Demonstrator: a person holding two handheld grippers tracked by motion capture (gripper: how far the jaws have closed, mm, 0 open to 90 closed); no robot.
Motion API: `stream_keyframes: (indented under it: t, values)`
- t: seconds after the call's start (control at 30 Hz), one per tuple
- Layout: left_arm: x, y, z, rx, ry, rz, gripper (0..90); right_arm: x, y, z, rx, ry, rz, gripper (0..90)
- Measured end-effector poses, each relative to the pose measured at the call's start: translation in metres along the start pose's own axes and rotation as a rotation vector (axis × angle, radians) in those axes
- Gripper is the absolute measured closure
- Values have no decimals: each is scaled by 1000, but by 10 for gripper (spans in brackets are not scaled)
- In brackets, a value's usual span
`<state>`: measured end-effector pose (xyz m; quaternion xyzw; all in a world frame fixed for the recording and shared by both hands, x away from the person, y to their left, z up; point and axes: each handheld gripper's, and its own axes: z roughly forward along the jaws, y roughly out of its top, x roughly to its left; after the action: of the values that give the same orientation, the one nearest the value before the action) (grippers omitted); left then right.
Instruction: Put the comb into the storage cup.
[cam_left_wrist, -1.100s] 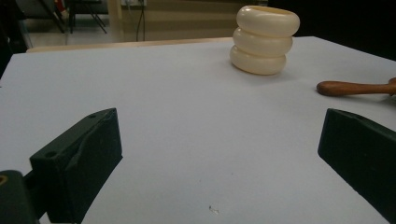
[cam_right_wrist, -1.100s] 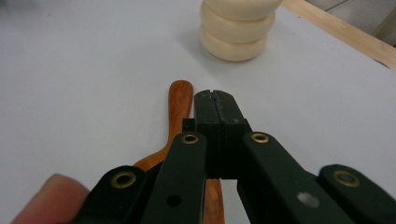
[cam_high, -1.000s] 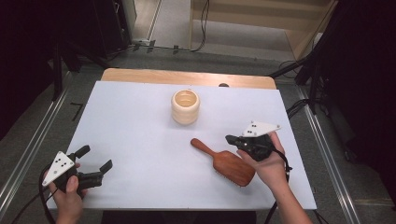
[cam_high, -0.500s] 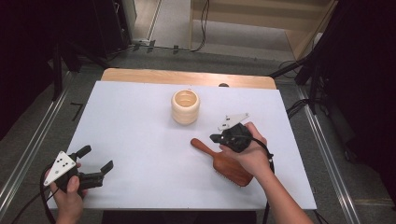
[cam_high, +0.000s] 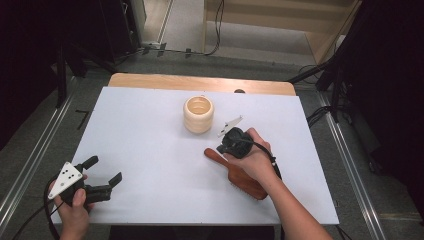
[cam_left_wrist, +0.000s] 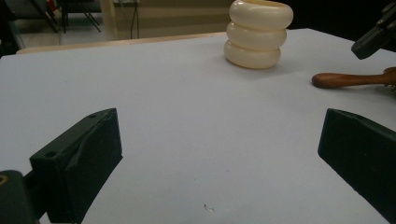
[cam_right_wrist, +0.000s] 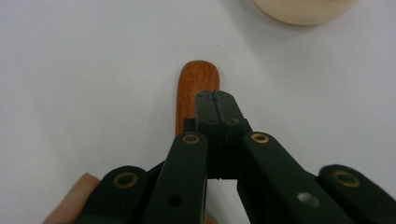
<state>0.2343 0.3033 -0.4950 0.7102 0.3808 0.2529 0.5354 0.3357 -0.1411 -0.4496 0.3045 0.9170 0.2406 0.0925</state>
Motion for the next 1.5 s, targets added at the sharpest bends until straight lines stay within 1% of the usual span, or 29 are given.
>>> stream_keyframes:
  t: [0.07,0.13,0.17,0.2,0.27,0.33,0.5,0.6,0.7,0.97,1.0,1.27,1.33,1.37,1.4,1.43,1.5]
  values:
    - [0,0,0,0,-1,0,0,-1,2,6,22,3,17,884]
    - [0,0,0,1,-1,0,0,-2,2,8,30,5,9,884]
    - [0,0,0,2,-1,1,0,-2,2,14,52,4,11,884]
    - [0,0,0,2,0,1,0,-2,3,15,56,6,15,884]
    - [0,0,0,3,-1,3,0,-3,3,18,67,-7,23,884]
    - [0,0,0,3,-1,1,0,-4,2,21,73,-8,37,884]
    - [0,0,0,5,0,5,0,-5,3,28,97,-15,48,884]
    - [0,0,0,5,-1,4,0,-5,3,31,101,-11,39,884]
    - [0,0,0,5,-1,6,0,-4,3,33,106,-6,43,884]
    - [-1,0,0,5,-3,6,0,2,4,35,103,27,10,884]
    - [-1,0,0,5,-3,6,0,4,4,35,108,31,14,884]
    - [-1,0,1,4,-5,7,0,13,5,36,107,75,-44,884]
    - [-1,0,1,4,-5,7,0,15,5,36,105,79,-45,884]
    - [-1,0,1,4,-4,8,0,19,6,36,104,94,-60,884]
    - [-1,0,1,4,-4,8,0,20,6,35,112,93,-63,884]
    - [-1,0,1,4,-4,8,0,22,6,36,104,101,-77,884]
    - [-1,0,1,5,-4,8,0,25,7,36,111,110,-90,884]
